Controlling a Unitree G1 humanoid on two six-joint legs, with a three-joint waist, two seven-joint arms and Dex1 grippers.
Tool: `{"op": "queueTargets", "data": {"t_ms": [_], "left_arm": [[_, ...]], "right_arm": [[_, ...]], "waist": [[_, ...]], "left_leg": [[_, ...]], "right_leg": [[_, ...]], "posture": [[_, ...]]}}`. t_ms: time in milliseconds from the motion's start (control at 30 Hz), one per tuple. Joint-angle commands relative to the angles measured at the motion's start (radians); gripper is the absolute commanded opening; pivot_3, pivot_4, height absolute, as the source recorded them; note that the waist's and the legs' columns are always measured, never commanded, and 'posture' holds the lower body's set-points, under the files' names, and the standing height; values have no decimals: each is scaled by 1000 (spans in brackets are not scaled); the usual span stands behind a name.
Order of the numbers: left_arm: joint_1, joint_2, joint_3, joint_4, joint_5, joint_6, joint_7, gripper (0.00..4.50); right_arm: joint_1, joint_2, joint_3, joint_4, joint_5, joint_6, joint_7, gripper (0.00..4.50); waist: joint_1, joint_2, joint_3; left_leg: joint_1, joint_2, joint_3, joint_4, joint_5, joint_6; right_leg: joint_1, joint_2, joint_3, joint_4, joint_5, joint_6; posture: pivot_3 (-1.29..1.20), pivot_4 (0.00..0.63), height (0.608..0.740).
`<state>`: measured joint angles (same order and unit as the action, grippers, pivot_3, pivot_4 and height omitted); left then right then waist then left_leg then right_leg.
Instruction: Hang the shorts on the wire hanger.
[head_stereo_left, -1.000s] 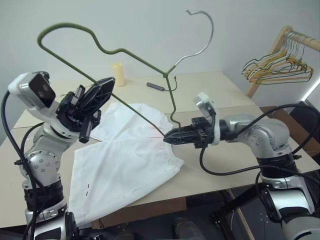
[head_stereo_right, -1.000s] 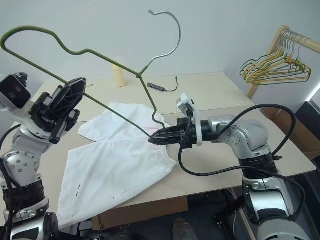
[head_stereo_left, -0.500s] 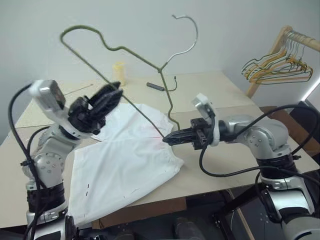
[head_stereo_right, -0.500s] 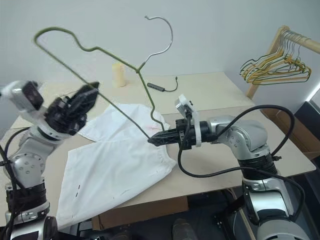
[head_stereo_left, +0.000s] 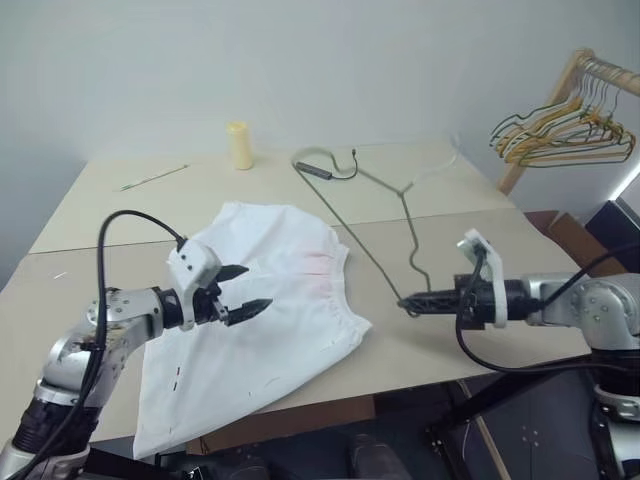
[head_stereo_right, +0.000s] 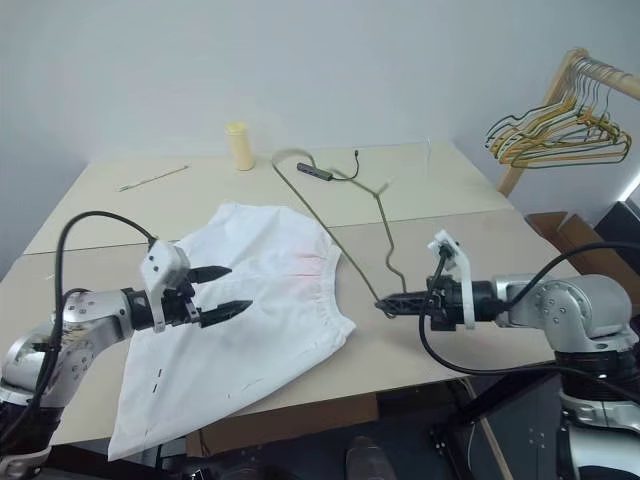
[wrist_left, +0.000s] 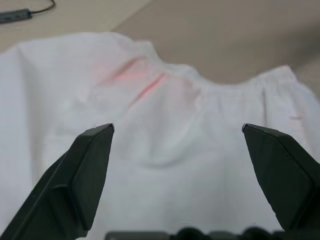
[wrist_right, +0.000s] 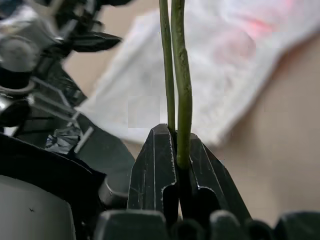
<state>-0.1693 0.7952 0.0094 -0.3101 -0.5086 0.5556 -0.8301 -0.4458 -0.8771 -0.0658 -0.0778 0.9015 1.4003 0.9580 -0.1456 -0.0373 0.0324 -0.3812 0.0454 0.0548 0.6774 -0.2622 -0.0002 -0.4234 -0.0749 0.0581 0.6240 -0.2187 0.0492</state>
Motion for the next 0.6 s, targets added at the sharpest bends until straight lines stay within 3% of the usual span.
{"op": "queueTargets", "data": {"t_ms": [33, 233, 433, 600], "left_arm": [[-10, 9, 1, -42, 24, -38, -26, 4478], [-44, -71, 65, -18, -68, 3, -19, 4478], [-27, -63, 44, -35, -39, 2, -23, 4478], [0, -58, 41, -61, -22, 4, -19, 4478]], "right_arm": [[-5, -90, 37, 96, 17, 80, 96, 0], [-38, -191, 224, 299, 16, 156, 324, 0], [-108, -147, 369, 417, -90, 81, 401, 0], [-156, -106, 411, 517, -160, 29, 435, 0]], "waist": [[-1, 0, 0], [-9, 0, 0], [-21, 0, 0], [-21, 0, 0]], "left_leg": [[0, 0, 0, 0, 0, 0], [2, 0, 0, 1, 0, 0], [3, 0, 0, 1, 0, 0], [2, 0, 0, 1, 0, 0]], "right_leg": [[0, 0, 0, 0, 0, 1], [2, 0, 1, 0, -3, 5], [2, 1, 1, 1, -3, 6], [2, 1, 1, 1, -3, 6]], "posture": [[-137, 0, 740], [-146, 0, 740], [-130, 0, 740], [-112, 0, 740]]}}
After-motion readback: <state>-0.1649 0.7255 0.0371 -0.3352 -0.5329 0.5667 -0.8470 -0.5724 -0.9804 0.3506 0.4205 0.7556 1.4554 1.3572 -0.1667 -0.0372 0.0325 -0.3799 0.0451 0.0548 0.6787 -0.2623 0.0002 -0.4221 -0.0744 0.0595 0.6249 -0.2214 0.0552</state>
